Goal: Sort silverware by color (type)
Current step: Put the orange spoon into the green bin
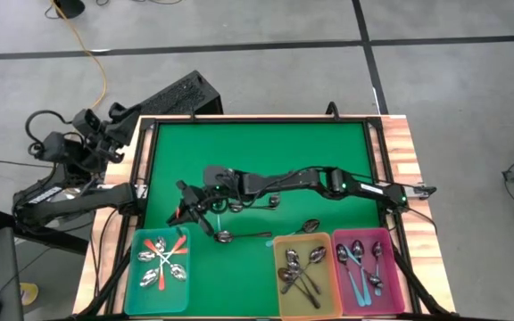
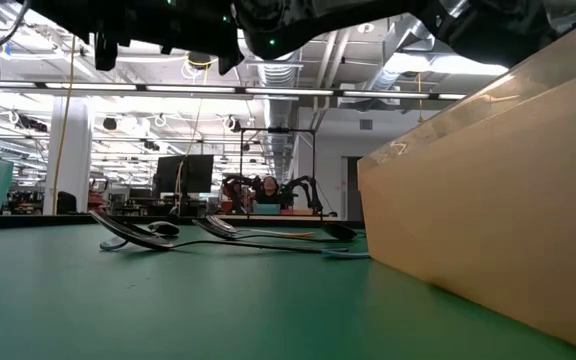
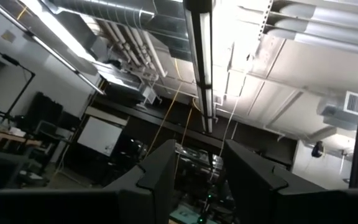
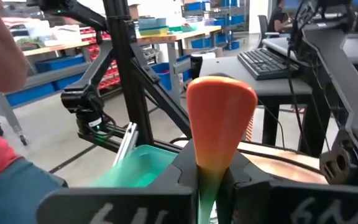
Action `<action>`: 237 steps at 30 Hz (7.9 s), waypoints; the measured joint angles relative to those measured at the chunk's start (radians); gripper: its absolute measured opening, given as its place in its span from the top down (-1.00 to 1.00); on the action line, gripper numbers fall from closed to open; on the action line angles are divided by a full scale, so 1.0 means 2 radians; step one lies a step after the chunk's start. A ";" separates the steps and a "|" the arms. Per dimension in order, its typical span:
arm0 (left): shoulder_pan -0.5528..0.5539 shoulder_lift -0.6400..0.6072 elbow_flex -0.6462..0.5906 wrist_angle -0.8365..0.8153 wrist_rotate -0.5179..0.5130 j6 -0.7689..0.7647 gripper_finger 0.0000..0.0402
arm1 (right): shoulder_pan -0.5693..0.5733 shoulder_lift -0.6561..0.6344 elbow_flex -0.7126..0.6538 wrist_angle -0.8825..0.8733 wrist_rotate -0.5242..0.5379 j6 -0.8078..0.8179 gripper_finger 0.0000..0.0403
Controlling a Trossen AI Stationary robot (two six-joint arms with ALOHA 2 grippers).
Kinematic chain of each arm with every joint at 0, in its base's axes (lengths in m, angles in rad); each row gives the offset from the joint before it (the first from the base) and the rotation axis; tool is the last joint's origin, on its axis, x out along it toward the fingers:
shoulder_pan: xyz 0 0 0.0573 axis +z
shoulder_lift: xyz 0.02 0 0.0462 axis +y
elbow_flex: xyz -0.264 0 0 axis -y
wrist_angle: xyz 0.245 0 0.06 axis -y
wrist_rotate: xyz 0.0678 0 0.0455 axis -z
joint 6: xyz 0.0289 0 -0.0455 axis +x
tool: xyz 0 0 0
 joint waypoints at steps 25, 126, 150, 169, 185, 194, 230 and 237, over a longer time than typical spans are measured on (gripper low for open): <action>0.000 0.001 0.000 0.008 -0.024 0.001 0.40 | 0.004 0.034 0.000 0.091 0.008 0.048 0.85; 0.000 0.027 0.000 -0.047 -0.023 0.033 0.40 | -0.040 -0.019 0.000 -0.394 0.216 -0.101 0.74; 0.000 -0.039 0.000 -0.216 -0.024 0.035 0.40 | -0.077 -0.031 -0.001 -0.590 0.322 -0.095 0.08; 0.000 -0.038 0.000 -0.222 -0.028 0.041 0.40 | -0.115 -0.003 0.002 -0.672 0.305 -0.082 0.13; 0.000 -0.038 0.000 -0.227 -0.028 0.033 0.40 | -0.109 -0.002 0.001 -0.673 0.298 -0.051 0.57; 0.000 -0.038 0.000 -0.236 -0.028 0.011 0.40 | -0.105 -0.001 0.001 -0.663 0.319 -0.024 0.95; 0.000 -0.039 0.001 -0.196 -0.029 -0.020 0.40 | 0.004 -0.043 0.012 -0.314 0.316 -0.102 1.00; 0.000 -0.039 0.001 -0.166 -0.030 -0.021 0.40 | 0.030 -0.040 0.011 -0.221 0.242 -0.151 1.00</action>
